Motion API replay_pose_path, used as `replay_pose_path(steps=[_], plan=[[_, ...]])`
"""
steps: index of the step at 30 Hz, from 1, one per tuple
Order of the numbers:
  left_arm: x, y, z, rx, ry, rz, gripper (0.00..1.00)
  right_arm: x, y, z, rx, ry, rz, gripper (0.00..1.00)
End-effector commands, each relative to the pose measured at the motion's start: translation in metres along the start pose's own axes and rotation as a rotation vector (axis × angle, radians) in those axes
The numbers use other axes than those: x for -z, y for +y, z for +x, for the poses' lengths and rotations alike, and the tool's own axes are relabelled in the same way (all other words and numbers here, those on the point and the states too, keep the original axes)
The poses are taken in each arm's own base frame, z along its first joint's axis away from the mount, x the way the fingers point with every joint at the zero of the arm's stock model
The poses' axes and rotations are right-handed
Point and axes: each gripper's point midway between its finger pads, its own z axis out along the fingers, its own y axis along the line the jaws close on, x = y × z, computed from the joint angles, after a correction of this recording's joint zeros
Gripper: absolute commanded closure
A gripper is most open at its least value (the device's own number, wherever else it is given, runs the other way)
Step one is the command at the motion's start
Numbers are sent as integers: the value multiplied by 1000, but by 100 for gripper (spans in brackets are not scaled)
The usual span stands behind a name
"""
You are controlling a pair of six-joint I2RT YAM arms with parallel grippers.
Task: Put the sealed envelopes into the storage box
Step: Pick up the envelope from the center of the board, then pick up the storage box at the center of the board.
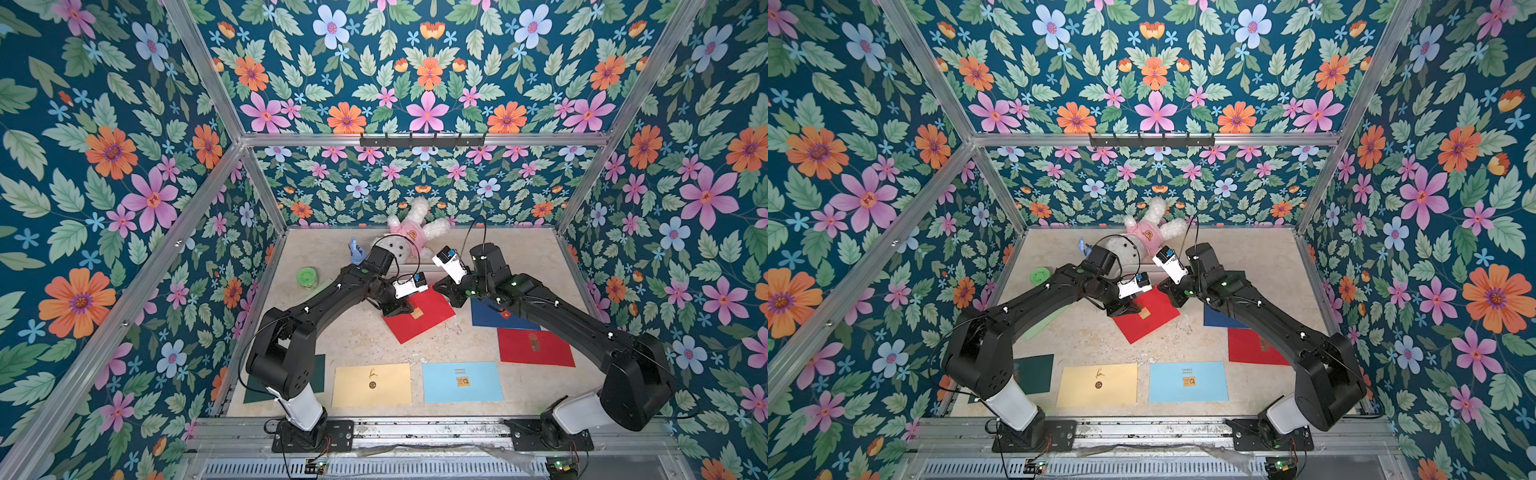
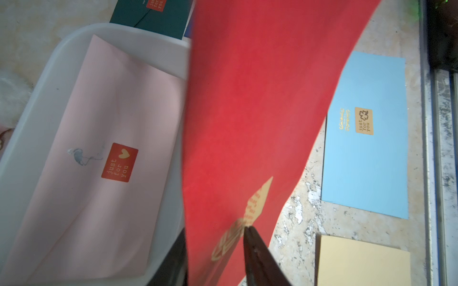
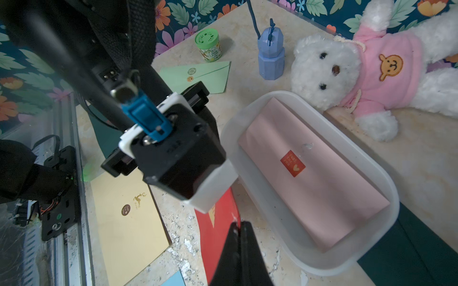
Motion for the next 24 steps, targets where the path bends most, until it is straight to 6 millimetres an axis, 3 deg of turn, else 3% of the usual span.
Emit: replay_pose_path(steps=[1,4,5,10,15,20,24], plan=[[2,-5,-8,15,-46,21,77,-1,-5,-10,11,-39,12,100],[2,-7,-7,31,-47,25,98,-3,-8,-9,5,-39,13,100],[2,-7,-7,36,-49,24,100,-4,-8,-10,6,-42,14,100],[10,-8,-11,41,-70,-6,100,-1,-19,-8,-11,-44,60,97],[20,-7,-9,50,-40,-42,100,17,-52,1,-69,-32,172,60],[29,2,-5,76,11,-107,100,33,-73,8,-123,-51,245,52],[39,13,-10,118,31,-163,100,26,-97,20,-217,-29,343,50]])
